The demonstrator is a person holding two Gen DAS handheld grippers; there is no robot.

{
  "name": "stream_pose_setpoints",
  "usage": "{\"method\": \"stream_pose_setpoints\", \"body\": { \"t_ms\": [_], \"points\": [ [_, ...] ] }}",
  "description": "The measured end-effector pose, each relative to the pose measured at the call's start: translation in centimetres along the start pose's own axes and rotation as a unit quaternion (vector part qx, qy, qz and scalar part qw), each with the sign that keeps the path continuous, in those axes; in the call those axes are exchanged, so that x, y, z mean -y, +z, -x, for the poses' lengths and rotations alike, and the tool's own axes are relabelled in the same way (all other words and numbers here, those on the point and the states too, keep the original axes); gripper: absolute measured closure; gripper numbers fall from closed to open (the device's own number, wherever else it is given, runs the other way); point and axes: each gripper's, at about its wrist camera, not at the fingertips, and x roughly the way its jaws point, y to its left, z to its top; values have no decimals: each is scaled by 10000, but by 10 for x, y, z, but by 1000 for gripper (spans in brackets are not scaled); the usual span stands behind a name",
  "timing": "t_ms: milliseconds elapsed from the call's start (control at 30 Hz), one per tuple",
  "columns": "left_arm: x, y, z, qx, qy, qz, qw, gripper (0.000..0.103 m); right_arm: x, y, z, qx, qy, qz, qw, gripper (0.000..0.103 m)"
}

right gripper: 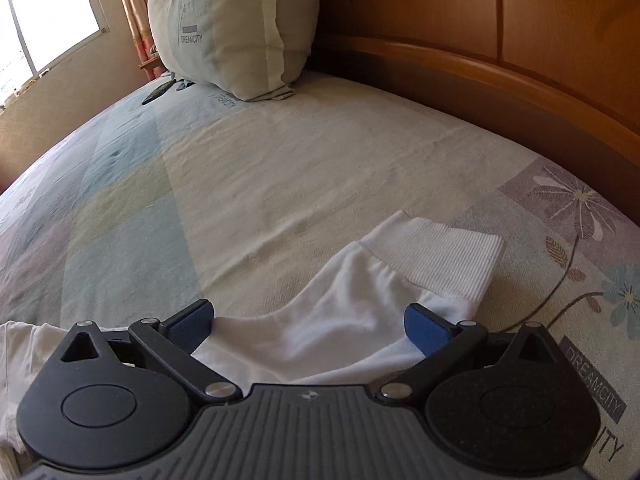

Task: Fold clothes
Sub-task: 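Grasp the ribbed sleeve cuff with the right tool and lay it toward the headboard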

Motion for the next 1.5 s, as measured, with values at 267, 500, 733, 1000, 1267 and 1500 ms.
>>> {"method": "stream_pose_setpoints", "body": {
  "t_ms": [267,500,733,1000,1267,1500],
  "points": [
    [5,-3,-2,9,70,-167,9998,3,23,-21,48,278,555,-297,9976,0],
    [6,-2,-2,19,84,-164,9998,3,34,-6,49,608,812,-573,9932,0],
    [11,-2,-4,62,148,-245,9996,3,31,6,38,693,1019,-545,9909,0],
    [26,-2,-2,95,-174,-335,9992,3,74,6,33,595,1519,-1227,9790,0],
    [33,-5,-3,132,-309,-491,9982,3,106,-15,37,724,1402,-1693,9728,0],
    [34,-6,-3,139,-275,-526,9981,3,87,-42,58,907,1836,-1877,9606,0]
  ]
}}
